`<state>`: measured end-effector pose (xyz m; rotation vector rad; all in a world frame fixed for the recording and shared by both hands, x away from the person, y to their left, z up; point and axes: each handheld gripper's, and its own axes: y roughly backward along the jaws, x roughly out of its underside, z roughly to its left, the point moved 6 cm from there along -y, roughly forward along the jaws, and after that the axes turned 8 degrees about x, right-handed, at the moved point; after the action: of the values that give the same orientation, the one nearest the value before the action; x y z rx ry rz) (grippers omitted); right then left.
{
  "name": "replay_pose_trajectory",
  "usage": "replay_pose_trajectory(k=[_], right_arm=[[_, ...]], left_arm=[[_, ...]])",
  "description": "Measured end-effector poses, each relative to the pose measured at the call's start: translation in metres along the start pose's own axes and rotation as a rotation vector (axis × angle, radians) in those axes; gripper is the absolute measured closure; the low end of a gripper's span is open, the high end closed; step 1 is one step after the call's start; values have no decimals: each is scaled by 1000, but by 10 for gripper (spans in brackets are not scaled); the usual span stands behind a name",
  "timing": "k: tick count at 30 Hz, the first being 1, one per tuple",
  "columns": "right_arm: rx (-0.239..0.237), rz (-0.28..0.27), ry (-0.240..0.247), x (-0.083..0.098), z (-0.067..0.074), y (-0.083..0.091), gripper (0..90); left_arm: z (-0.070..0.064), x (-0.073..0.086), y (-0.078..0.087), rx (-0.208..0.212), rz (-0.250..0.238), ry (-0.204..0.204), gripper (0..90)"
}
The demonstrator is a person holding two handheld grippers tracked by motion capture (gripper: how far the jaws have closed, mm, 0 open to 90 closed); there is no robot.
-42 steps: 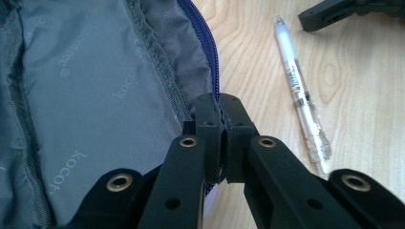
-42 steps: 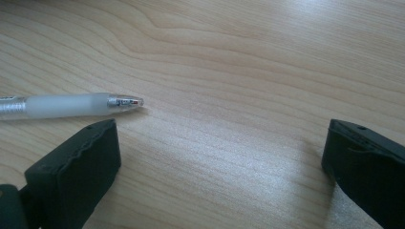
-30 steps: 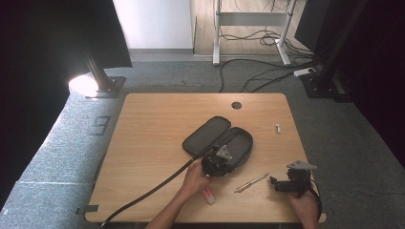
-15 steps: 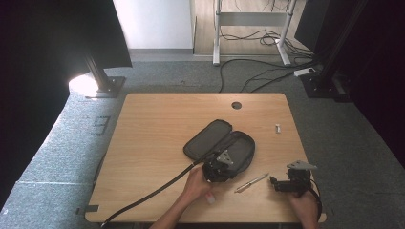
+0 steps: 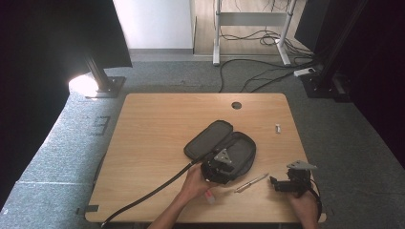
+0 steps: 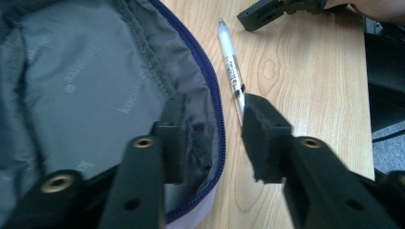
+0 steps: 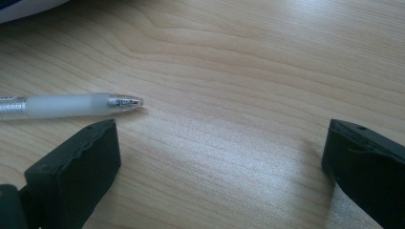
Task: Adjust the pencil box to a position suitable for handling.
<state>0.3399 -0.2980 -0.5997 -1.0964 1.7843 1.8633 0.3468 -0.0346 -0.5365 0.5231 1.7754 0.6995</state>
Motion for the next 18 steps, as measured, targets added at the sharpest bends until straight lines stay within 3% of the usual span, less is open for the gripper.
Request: replay_pose_trajectory(k=[12, 18], right_arm=[[0, 0, 0, 0, 0, 0, 0], [0, 0, 0, 0, 0, 0, 0]], left_arm=[[11, 7, 34, -58, -37, 48, 323], [14, 14, 50, -87, -52, 65, 263]])
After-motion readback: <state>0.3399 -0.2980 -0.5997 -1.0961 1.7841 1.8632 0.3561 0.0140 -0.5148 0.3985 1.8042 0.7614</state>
